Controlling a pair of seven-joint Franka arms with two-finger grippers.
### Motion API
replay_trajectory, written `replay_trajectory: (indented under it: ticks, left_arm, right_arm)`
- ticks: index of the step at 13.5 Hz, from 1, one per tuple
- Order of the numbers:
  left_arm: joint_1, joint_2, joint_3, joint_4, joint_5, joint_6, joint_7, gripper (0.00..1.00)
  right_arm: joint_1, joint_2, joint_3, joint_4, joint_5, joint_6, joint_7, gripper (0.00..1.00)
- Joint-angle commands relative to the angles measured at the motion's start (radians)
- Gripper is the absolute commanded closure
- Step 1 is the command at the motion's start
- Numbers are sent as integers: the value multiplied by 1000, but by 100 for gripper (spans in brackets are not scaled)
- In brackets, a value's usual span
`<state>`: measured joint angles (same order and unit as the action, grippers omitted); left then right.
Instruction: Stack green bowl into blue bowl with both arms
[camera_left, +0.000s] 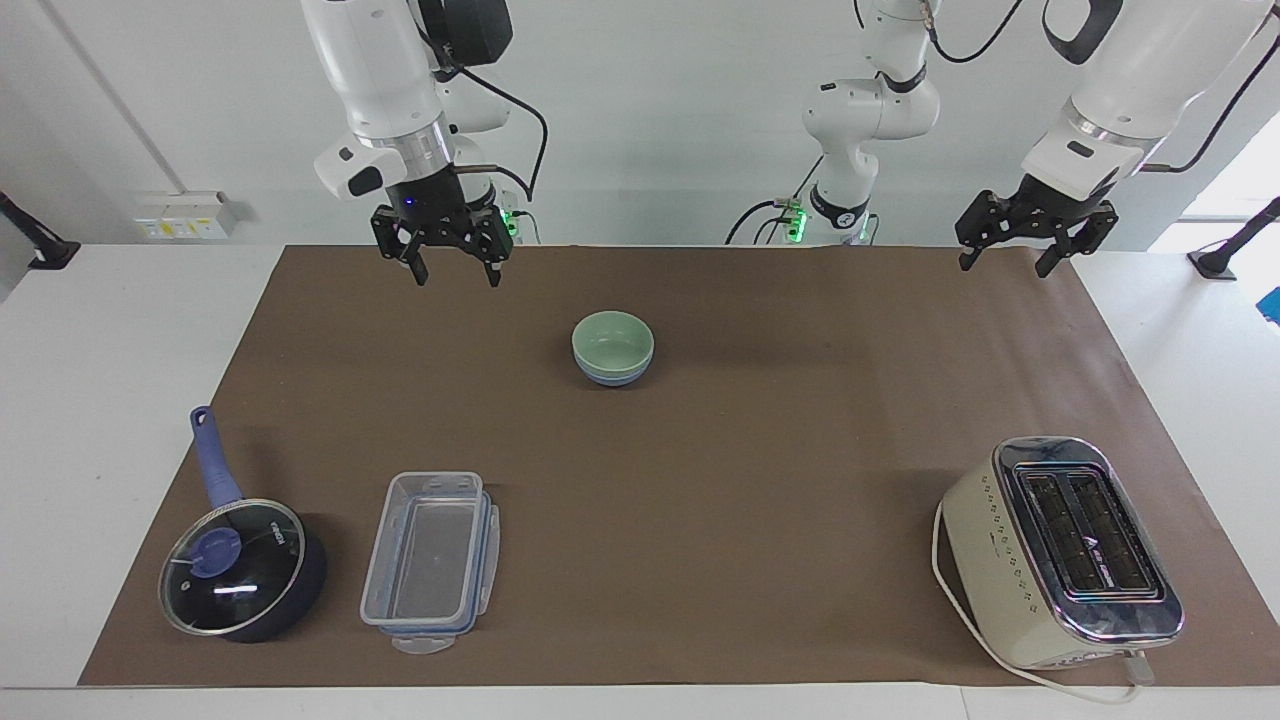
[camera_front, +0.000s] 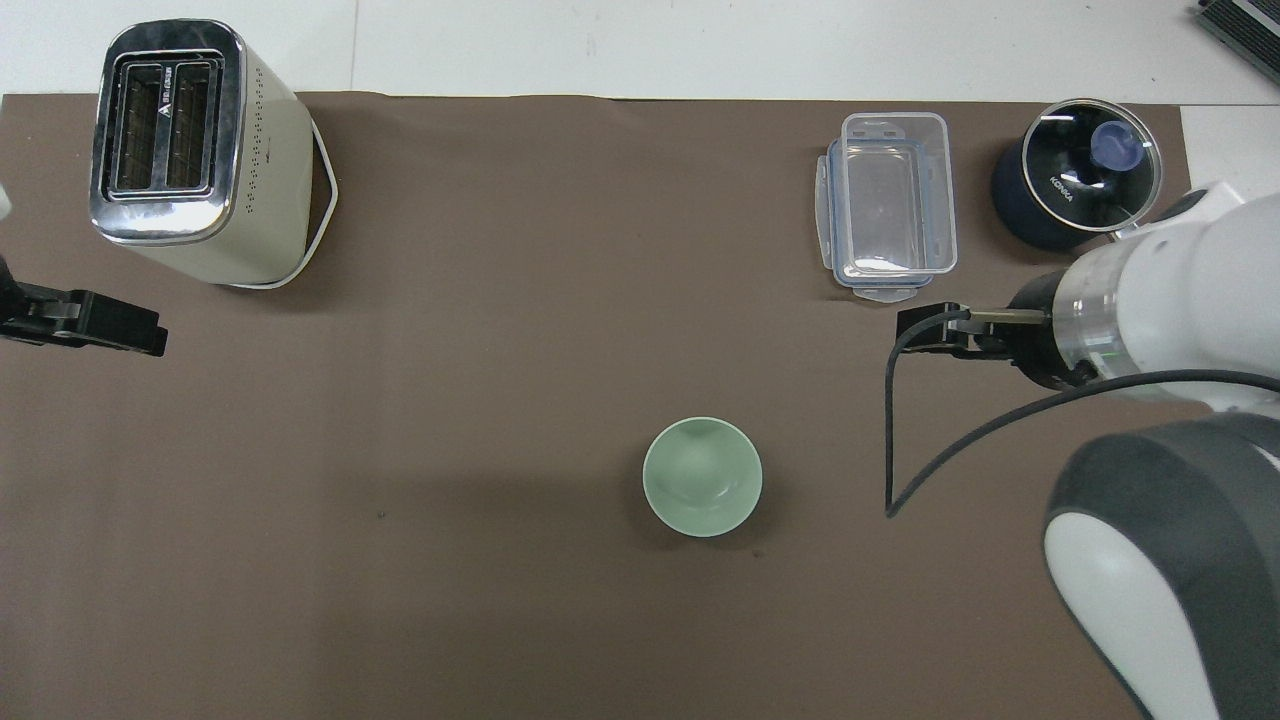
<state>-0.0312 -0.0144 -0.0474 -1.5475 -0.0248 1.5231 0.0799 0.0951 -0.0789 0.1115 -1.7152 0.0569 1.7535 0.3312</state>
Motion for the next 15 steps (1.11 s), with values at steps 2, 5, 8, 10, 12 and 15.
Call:
replay_trajectory:
  ticks: [2, 5, 8, 10, 12, 15]
  left_arm:
    - [10, -16, -12, -16, 14, 5, -2, 0]
    - [11, -18, -11, -16, 14, 3, -2, 0]
    - [11, -19, -11, -17, 14, -1, -3, 0]
    - [11, -18, -12, -17, 14, -1, -3, 0]
    - [11, -18, -12, -17, 14, 0, -3, 0]
    - [14, -18, -11, -17, 14, 0, -2, 0]
  right_arm:
    - [-14, -34, -53, 64, -11, -63, 17, 0]
    - [-14, -38, -114, 134, -14, -164, 11, 0]
    - [-14, -41, -200, 137, -19, -221, -47, 0]
    - [-14, -62, -229, 134, -35, -253, -191, 0]
    - [-14, -64, -230, 115, -43, -270, -225, 0]
    - [-11, -59, -228, 100, -51, -261, -222, 0]
